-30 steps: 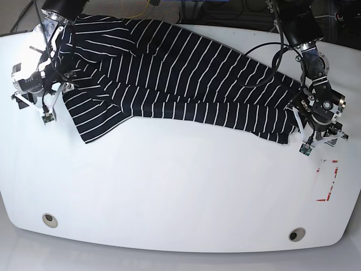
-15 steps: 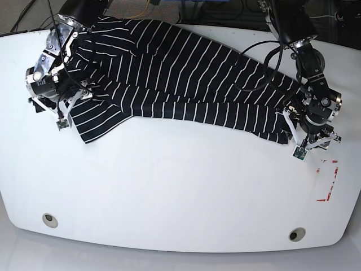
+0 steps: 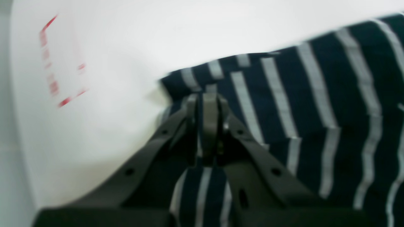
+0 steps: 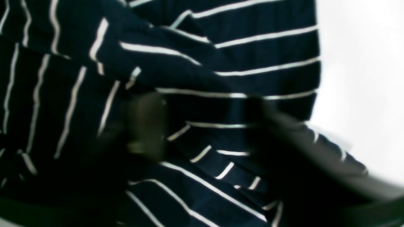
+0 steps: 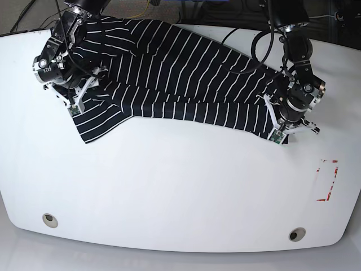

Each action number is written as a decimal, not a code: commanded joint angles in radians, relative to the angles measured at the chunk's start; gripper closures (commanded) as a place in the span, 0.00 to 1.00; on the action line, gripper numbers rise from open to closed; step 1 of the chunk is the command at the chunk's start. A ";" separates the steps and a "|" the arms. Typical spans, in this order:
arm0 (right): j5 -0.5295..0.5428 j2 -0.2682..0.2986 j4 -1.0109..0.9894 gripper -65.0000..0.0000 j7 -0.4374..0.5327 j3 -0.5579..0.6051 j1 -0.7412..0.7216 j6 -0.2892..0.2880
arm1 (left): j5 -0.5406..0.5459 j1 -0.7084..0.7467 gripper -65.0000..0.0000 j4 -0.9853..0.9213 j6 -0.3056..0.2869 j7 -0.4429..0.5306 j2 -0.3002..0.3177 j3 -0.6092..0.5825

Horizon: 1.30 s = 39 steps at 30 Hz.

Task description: Layout the t-shirt on the table in an organized manner, then fold the t-shirt properly

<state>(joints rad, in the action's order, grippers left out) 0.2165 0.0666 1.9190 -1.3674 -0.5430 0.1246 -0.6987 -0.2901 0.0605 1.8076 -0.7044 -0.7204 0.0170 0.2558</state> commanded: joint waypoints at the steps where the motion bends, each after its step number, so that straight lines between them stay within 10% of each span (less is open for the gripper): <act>1: 0.021 0.012 0.023 0.88 0.018 -0.002 -0.003 0.001 | 0.002 0.014 0.95 0.022 0.006 0.069 0.005 -0.002; 3: 0.022 0.012 0.023 1.00 0.018 -0.002 0.004 0.001 | 0.002 0.034 0.96 0.022 0.006 0.111 0.005 -0.002; 14: 0.021 0.022 0.023 0.99 0.016 -0.006 0.093 0.001 | -0.062 0.152 0.96 0.016 0.041 0.296 0.042 -0.080; 39: 0.013 0.078 -0.201 0.99 0.191 -0.007 0.205 0.001 | -0.117 0.184 0.96 -0.002 0.042 0.305 0.047 -0.077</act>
<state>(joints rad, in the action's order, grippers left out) 0.2588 0.1310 1.7847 -1.1587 -0.5571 0.3294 -0.6994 -0.4149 0.2523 1.7939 -0.6704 -0.4294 0.0589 0.1741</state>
